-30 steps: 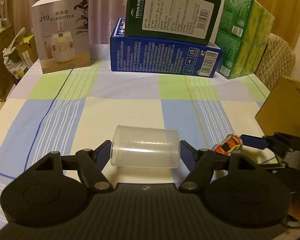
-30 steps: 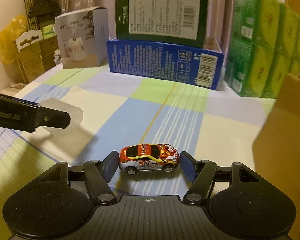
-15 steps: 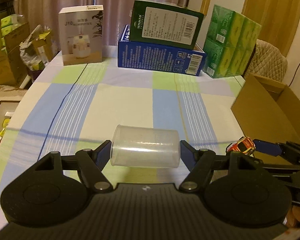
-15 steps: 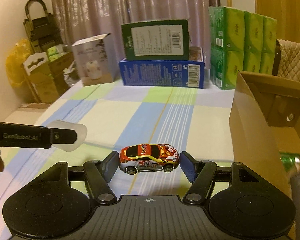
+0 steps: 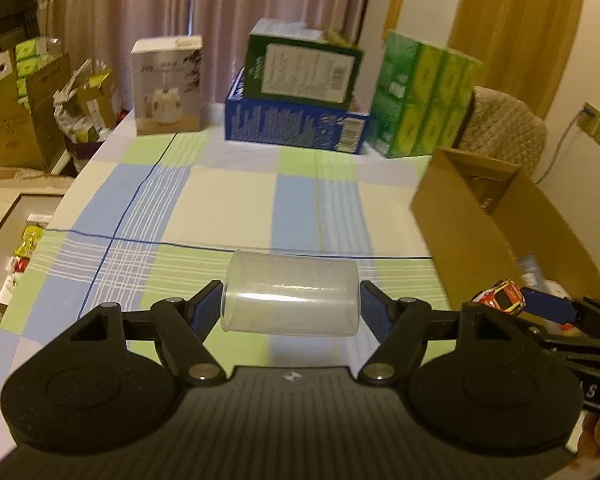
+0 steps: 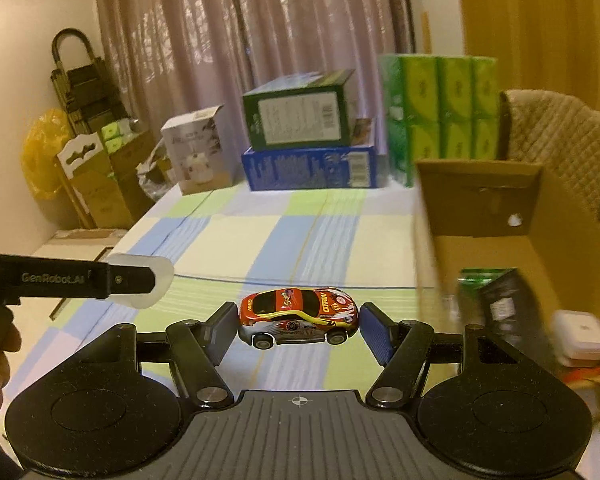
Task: Organize objects
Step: 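Carry the plastic cup and toy car over the cardboard box with both grippers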
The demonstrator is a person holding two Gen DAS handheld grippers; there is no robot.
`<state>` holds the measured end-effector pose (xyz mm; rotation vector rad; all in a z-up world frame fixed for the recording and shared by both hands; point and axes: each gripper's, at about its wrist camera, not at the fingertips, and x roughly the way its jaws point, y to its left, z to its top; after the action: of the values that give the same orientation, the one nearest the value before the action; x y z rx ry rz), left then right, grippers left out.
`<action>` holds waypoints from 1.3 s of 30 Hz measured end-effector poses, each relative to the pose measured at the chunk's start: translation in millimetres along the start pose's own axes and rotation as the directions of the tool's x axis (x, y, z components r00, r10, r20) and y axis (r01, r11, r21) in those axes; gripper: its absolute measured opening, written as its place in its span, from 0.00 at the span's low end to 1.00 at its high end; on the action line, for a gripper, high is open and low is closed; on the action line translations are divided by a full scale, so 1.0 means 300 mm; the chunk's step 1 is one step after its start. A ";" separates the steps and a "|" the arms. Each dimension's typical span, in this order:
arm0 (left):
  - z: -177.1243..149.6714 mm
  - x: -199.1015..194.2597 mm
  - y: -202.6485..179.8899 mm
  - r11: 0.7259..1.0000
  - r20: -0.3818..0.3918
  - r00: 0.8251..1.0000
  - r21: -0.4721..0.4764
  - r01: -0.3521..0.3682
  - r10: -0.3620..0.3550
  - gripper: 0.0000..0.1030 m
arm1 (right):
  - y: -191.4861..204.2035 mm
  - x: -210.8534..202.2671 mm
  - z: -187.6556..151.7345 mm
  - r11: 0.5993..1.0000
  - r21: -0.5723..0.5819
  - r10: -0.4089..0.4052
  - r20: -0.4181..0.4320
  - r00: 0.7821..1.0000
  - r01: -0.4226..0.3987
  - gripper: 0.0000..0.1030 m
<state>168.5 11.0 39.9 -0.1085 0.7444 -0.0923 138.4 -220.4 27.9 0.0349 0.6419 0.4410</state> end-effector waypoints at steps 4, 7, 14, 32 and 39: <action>0.005 -0.079 -0.085 0.999 0.022 0.999 0.031 0.027 -0.028 0.67 | -0.042 -0.104 0.016 0.999 0.027 -0.038 0.026 0.999 0.038 0.62; 0.000 -0.129 -0.149 0.997 0.034 0.998 0.047 0.055 -0.057 0.67 | -0.079 -0.184 0.018 0.997 0.033 -0.075 0.044 0.996 0.073 0.62; -0.025 -0.209 -0.313 0.985 0.046 0.988 0.095 0.145 -0.150 0.67 | -0.198 -0.341 -0.015 0.983 0.087 -0.167 0.065 0.984 0.161 0.62; -0.072 -0.147 -0.650 0.945 -0.029 0.970 0.220 0.242 -0.241 0.67 | -0.472 -0.473 -0.060 0.941 0.241 -0.263 0.083 0.961 0.237 0.62; -0.070 -0.082 -0.707 0.937 -0.064 0.967 0.239 0.253 -0.245 0.67 | -0.535 -0.459 -0.054 0.934 0.266 -0.268 0.080 0.960 0.239 0.62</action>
<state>126.5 -197.3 68.8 0.0360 0.7440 -0.4288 93.1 -423.9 66.9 0.2180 0.5769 0.1029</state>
